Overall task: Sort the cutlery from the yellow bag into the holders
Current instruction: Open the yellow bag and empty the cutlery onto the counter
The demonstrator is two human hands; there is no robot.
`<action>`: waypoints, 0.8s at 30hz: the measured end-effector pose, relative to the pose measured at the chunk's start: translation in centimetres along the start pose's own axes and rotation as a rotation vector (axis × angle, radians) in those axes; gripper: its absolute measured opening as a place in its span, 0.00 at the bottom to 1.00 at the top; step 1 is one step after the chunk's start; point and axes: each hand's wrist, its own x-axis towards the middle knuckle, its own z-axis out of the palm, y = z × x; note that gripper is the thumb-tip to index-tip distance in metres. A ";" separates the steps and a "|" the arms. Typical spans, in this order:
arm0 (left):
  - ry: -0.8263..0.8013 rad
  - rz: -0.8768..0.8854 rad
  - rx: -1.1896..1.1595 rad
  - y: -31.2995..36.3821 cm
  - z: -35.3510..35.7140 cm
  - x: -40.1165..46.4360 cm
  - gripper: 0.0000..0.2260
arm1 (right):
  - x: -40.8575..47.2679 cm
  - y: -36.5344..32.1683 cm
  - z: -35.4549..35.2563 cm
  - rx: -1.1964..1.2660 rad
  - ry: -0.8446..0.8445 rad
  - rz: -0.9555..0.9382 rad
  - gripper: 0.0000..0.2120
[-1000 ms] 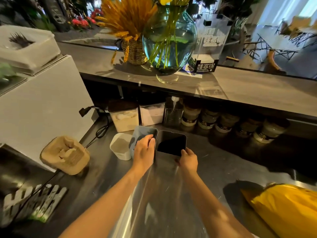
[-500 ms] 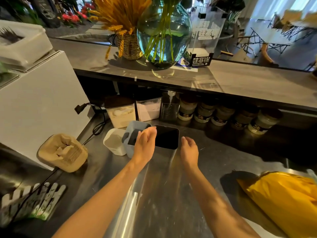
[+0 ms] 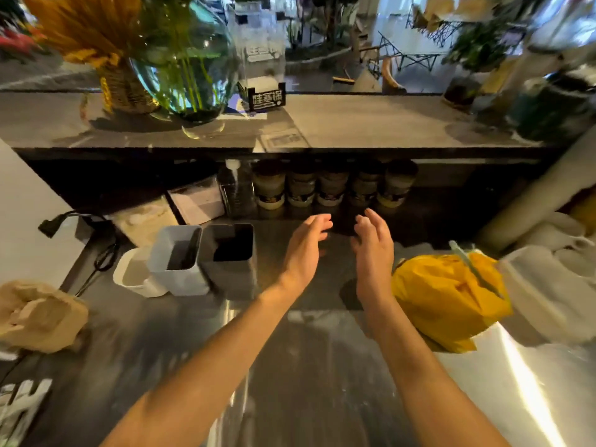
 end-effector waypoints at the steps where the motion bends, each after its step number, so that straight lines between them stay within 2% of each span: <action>1: -0.018 0.001 0.007 0.0 1.9 -0.1 0.16 | 0.5 -0.3 -1.8 -0.001 0.025 0.000 0.17; 6: -0.154 0.002 0.050 -1.6 11.2 -0.4 0.18 | 2.3 -1.5 -11.3 -0.083 0.201 -0.013 0.18; 10: -0.234 -0.061 0.025 -2.8 18.5 -0.9 0.23 | 4.3 -1.1 -19.3 -0.147 0.265 0.022 0.19; 13: -0.253 -0.086 0.082 -4.3 22.9 -0.4 0.18 | 6.0 -0.5 -24.5 -0.220 0.274 0.044 0.18; 16: -0.191 -0.063 0.067 -5.5 26.1 0.3 0.15 | 7.9 0.9 -28.1 -0.271 0.260 0.070 0.19; 20: -0.122 -0.129 0.070 -7.0 28.9 2.1 0.16 | 10.7 3.3 -30.7 -0.372 0.140 0.141 0.25; 22: -0.117 -0.197 0.039 -7.4 29.7 3.2 0.11 | 11.8 3.9 -31.0 -0.456 0.019 0.161 0.28; 24: -0.111 -0.252 -0.051 -7.3 30.4 3.9 0.10 | 12.5 4.7 -31.0 -0.557 -0.123 0.194 0.30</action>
